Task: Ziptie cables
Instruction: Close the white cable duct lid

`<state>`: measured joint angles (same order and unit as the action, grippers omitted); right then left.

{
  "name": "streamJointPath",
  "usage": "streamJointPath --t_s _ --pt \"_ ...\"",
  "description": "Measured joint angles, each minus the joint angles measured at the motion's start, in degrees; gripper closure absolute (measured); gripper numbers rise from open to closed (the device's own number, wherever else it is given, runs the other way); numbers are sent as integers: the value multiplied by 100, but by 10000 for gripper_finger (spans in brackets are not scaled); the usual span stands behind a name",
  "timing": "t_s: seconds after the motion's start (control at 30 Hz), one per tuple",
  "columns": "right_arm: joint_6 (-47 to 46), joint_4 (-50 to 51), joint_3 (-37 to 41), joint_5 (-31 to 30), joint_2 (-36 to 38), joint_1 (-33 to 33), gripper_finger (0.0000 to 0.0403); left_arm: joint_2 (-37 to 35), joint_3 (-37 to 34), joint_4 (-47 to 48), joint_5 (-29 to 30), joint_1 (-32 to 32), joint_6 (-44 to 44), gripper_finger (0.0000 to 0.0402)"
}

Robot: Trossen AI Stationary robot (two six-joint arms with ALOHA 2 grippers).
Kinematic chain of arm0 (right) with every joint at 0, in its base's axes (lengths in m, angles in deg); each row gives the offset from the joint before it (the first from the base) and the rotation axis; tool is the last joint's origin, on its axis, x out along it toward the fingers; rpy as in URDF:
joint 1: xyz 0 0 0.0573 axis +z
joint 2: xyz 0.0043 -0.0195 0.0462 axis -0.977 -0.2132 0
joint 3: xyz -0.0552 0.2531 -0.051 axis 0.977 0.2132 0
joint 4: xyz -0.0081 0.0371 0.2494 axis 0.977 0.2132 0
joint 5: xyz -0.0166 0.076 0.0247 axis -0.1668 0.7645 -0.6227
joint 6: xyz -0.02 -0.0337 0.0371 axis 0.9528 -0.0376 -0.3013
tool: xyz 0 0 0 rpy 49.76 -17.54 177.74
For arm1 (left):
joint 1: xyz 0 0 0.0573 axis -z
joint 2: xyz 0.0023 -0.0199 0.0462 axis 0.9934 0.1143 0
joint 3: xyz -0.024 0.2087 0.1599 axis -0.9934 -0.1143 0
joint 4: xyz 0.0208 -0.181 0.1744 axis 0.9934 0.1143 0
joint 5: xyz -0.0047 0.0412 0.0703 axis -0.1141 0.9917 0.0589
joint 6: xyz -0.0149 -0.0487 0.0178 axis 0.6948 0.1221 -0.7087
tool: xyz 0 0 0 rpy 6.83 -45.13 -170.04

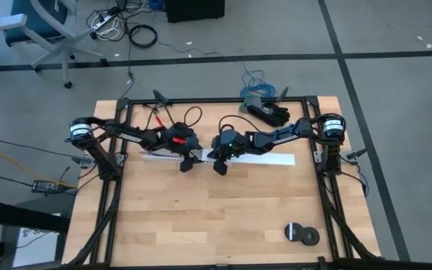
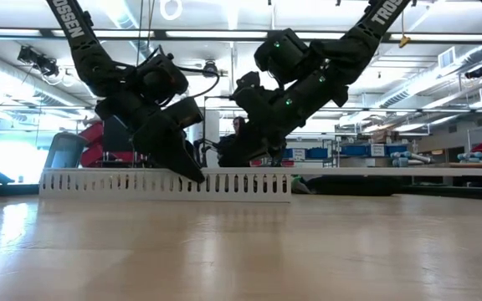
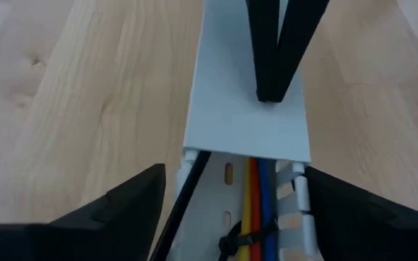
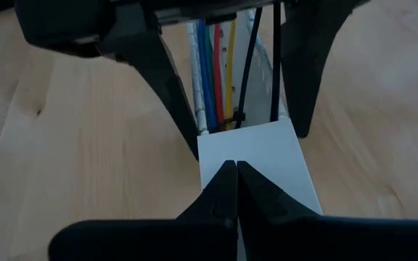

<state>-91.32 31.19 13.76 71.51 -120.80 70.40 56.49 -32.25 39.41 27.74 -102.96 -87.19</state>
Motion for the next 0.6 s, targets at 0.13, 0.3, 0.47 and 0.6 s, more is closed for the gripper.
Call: streamJointPath --t_s 0.13,0.3,0.47,0.6 --pt "-1 2 0 -6 0 0 403 -238 2 379 33 -86 -157 93" --pt "-2 11 2 -6 0 0 403 -804 -158 620 95 -116 -298 94" --pt "-4 11 2 -1 0 0 403 -1237 -631 625 433 -123 -300 94" --pt "-4 9 4 4 0 0 403 -1300 -1031 -42 426 -125 -151 94"
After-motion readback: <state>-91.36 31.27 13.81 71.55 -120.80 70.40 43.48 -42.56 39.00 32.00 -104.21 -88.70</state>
